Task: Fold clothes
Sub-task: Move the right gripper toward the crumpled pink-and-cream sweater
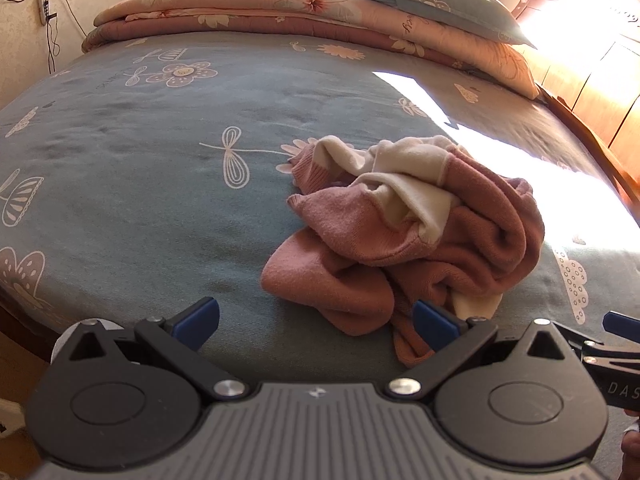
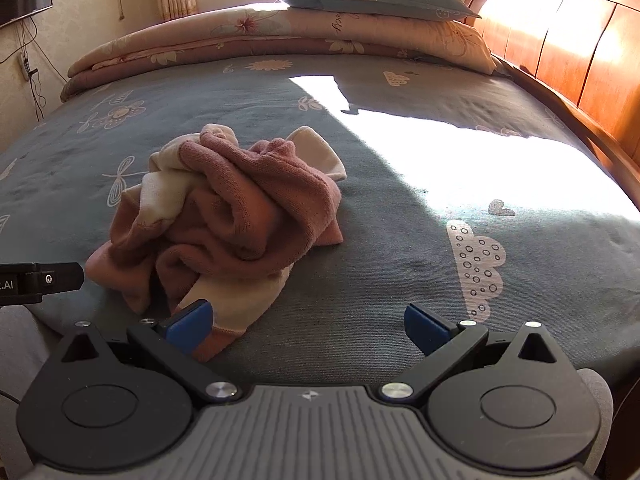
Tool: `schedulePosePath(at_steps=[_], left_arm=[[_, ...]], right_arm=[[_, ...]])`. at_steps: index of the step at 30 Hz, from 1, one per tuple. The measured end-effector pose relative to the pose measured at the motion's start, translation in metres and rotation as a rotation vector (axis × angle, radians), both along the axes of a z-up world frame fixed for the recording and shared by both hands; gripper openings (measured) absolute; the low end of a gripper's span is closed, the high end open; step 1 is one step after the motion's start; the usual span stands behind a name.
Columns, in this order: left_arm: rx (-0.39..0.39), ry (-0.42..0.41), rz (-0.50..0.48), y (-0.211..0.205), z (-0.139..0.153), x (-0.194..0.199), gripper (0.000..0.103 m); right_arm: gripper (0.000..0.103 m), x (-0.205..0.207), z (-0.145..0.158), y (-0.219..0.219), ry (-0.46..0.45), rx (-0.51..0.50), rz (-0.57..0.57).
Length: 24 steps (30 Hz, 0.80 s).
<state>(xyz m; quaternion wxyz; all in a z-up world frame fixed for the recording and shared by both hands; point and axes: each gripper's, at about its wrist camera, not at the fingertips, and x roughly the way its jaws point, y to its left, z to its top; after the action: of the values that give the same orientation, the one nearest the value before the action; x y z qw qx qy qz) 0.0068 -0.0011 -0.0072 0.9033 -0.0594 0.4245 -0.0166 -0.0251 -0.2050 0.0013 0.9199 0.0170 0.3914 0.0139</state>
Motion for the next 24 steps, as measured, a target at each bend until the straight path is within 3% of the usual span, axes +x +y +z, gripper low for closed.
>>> schedulePosePath(at_steps=[6, 12, 16, 20, 24], left_arm=[[-0.06, 0.005, -0.009, 0.006, -0.006, 0.003, 0.102], [-0.032, -0.024, -0.018, 0.002, -0.008, 0.006, 0.102], [-0.08, -0.031, -0.033, 0.005, -0.01, 0.01, 0.102], [-0.134, -0.026, -0.016, 0.01, -0.013, 0.019, 0.102], [-0.111, -0.036, 0.0, 0.011, -0.019, 0.025, 0.102]], right_arm=[[0.103, -0.001, 0.001, 0.0, -0.045, 0.015, 0.013], [0.103, 0.002, 0.001, -0.003, -0.099, 0.037, 0.042], [0.102, 0.006, 0.0, -0.007, -0.139, 0.054, 0.082], [0.097, 0.013, 0.004, -0.01, -0.195, 0.042, 0.121], [0.087, 0.018, 0.003, -0.013, -0.226, 0.037, 0.172]])
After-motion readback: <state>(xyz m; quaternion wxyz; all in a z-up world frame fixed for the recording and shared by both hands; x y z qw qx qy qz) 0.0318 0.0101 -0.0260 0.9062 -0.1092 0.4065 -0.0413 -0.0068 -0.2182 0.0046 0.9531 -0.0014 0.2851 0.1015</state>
